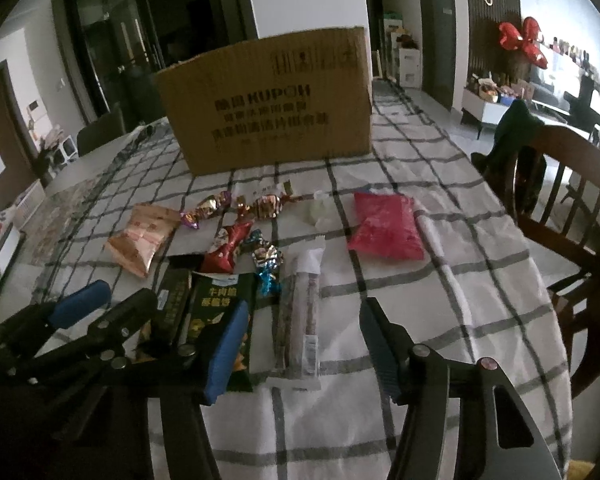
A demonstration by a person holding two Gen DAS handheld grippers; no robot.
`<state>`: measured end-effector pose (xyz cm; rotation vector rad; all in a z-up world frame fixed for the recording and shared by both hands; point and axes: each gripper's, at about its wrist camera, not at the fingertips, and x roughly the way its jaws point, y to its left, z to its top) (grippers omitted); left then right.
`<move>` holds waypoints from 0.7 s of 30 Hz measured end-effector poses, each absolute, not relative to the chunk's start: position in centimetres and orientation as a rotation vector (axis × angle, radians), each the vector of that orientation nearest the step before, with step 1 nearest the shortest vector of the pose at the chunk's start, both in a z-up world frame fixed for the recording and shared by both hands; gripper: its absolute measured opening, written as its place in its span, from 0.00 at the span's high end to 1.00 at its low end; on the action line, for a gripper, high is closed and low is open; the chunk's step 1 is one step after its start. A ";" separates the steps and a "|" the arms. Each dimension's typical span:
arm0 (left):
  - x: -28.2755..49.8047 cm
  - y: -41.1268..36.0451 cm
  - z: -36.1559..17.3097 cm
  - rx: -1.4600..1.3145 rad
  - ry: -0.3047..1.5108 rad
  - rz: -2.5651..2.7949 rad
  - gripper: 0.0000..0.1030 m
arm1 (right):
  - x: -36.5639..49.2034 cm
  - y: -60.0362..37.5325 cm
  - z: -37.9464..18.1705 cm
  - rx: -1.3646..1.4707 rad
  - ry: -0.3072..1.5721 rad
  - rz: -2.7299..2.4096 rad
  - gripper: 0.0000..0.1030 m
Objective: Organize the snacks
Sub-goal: 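Grasp the dark cheese cracker packet with the left tool while the right tool grasps the white tube snack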
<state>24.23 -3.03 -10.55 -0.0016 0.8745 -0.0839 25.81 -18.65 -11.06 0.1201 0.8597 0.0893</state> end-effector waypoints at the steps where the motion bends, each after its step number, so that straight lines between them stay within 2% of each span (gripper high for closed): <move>1: 24.4 -3.1 -10.8 0.000 0.880 -0.083 0.53 | 26.0 -18.6 -11.3 0.117 0.864 0.093 0.46; 13: 25.7 -3.3 -12.3 -0.008 0.921 -0.088 0.58 | 27.3 -18.3 -12.6 0.108 0.894 0.095 0.58; 21: 26.1 -3.3 -12.7 -0.016 0.927 -0.101 0.58 | 27.8 -17.7 -13.0 0.077 0.893 0.102 0.62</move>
